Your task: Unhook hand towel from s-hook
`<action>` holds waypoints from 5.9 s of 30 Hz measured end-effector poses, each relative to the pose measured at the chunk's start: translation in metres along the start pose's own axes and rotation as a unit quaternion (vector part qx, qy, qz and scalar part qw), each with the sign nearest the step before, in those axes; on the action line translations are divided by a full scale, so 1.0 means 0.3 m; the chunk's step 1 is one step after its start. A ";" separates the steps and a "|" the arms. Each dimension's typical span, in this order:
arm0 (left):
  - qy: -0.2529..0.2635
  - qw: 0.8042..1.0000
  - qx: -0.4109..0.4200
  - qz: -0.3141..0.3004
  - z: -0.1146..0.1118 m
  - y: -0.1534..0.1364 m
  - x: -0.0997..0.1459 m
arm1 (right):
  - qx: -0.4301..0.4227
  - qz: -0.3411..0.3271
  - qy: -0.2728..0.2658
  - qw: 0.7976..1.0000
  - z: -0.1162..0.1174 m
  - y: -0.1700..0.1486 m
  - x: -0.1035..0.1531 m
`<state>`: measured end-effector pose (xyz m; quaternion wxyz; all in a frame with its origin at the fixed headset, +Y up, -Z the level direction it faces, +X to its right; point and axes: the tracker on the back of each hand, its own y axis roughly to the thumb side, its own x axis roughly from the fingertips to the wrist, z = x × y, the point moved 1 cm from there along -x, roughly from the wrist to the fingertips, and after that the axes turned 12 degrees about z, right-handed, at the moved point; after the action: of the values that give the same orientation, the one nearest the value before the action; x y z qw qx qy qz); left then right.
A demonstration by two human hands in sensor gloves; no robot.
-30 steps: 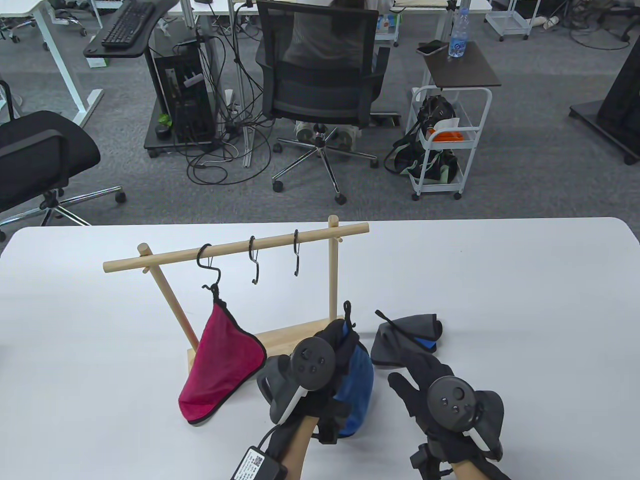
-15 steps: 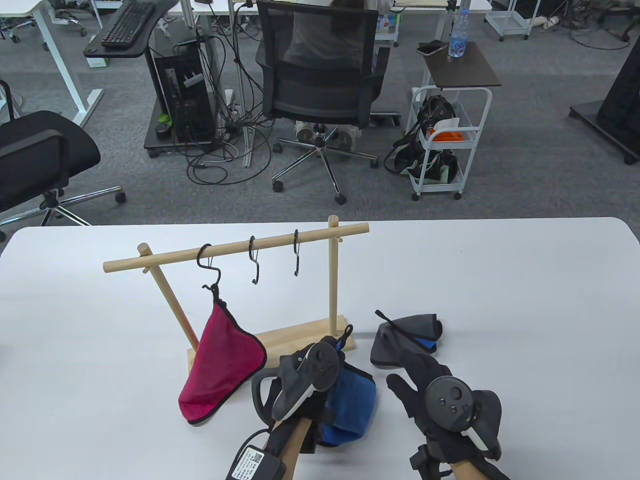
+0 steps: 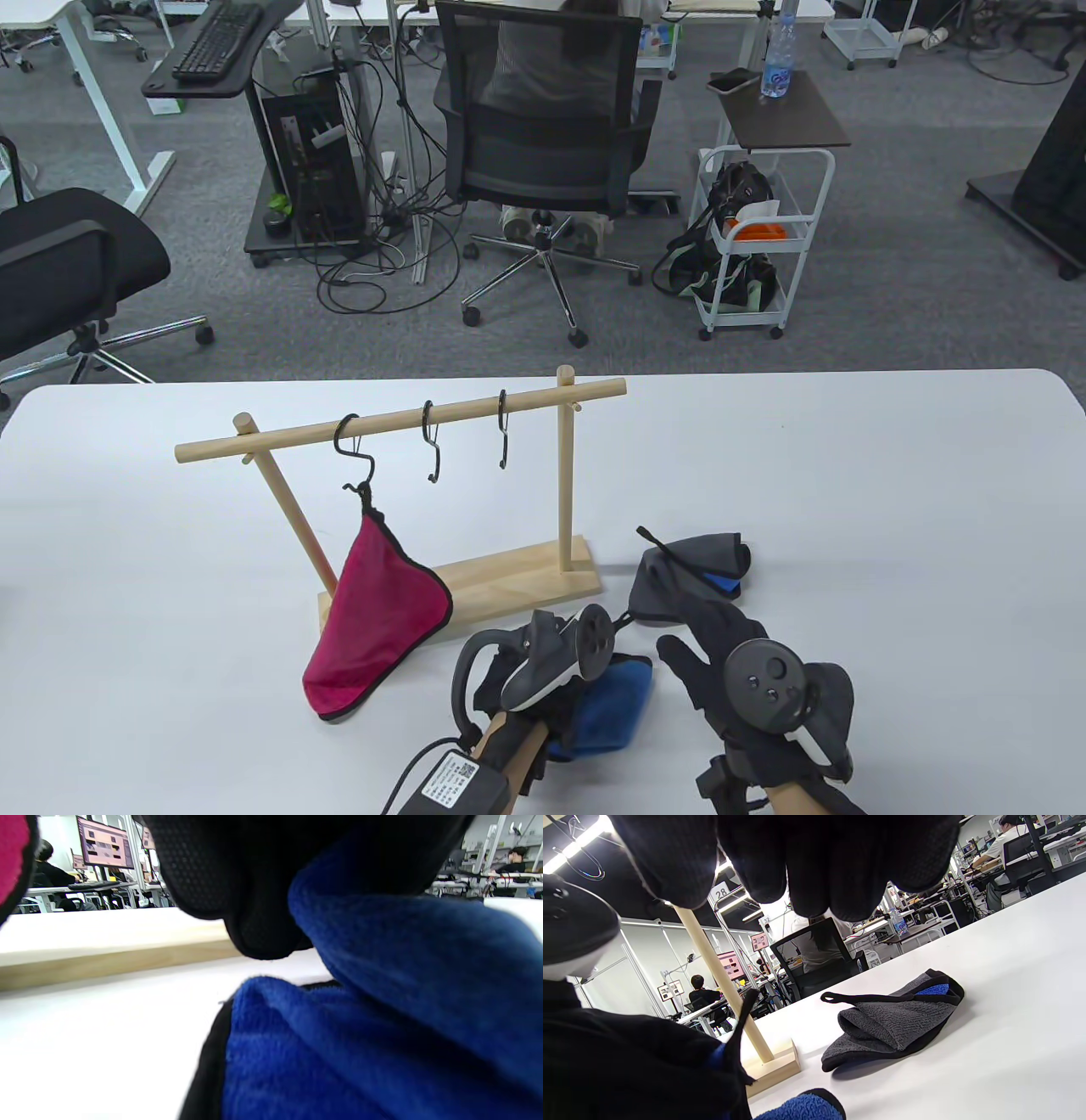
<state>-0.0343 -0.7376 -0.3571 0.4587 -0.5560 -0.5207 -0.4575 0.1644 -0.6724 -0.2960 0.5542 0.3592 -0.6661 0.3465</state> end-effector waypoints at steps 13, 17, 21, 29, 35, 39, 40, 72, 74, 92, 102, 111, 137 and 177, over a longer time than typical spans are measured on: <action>-0.068 0.996 -0.022 -0.045 -0.046 0.059 0.008 | -0.003 -0.001 -0.001 1.000 -0.002 -0.002 0.001; -0.054 0.996 -0.059 -0.048 -0.052 0.081 0.017 | -0.004 -0.001 -0.001 1.000 -0.003 -0.002 0.001; -0.044 0.995 -0.072 -0.046 -0.055 0.088 0.023 | -0.004 -0.002 0.000 1.000 -0.004 -0.003 0.002; -0.048 0.997 -0.043 -0.045 -0.027 0.073 0.025 | -0.005 -0.002 0.000 1.000 -0.004 -0.003 0.003; -0.022 0.998 -0.023 -0.048 0.032 0.041 0.049 | -0.003 -0.004 0.001 1.000 -0.002 -0.001 0.003; 0.001 0.999 -0.005 -0.047 0.086 0.002 0.071 | -0.001 -0.006 0.002 1.000 0.000 0.001 0.004; 0.011 0.999 -0.001 -0.045 0.104 -0.012 0.078 | -0.001 -0.006 0.002 1.000 0.000 0.002 0.004; 0.298 0.945 0.075 0.112 0.462 -0.566 0.304 | 0.009 -0.011 0.016 1.000 0.018 0.018 0.007; 0.318 0.935 0.086 0.130 0.463 -0.594 0.309 | 0.010 -0.011 0.017 1.000 0.019 0.018 0.007; 0.229 0.935 0.179 0.202 0.375 -0.696 0.153 | 0.011 -0.009 0.012 1.000 0.014 0.016 0.007; 0.238 0.930 0.179 0.215 0.378 -0.709 0.145 | 0.013 -0.013 0.012 1.000 0.016 0.017 0.008; 0.267 0.920 0.187 0.215 0.444 -0.735 0.206 | 0.014 -0.017 0.012 1.000 0.018 0.020 0.012; 0.203 0.940 0.218 0.166 0.302 -0.687 0.302 | 0.019 -0.023 0.017 0.999 0.028 0.030 0.020; -0.054 0.987 -0.065 0.136 -0.053 -0.554 0.055 | 0.020 -0.013 0.036 0.999 0.032 0.026 0.010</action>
<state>-0.2003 -0.7447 -0.3326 0.4506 -0.6740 -0.4334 -0.3935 0.1526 -0.6769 -0.2948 0.5750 0.3662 -0.6343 0.3647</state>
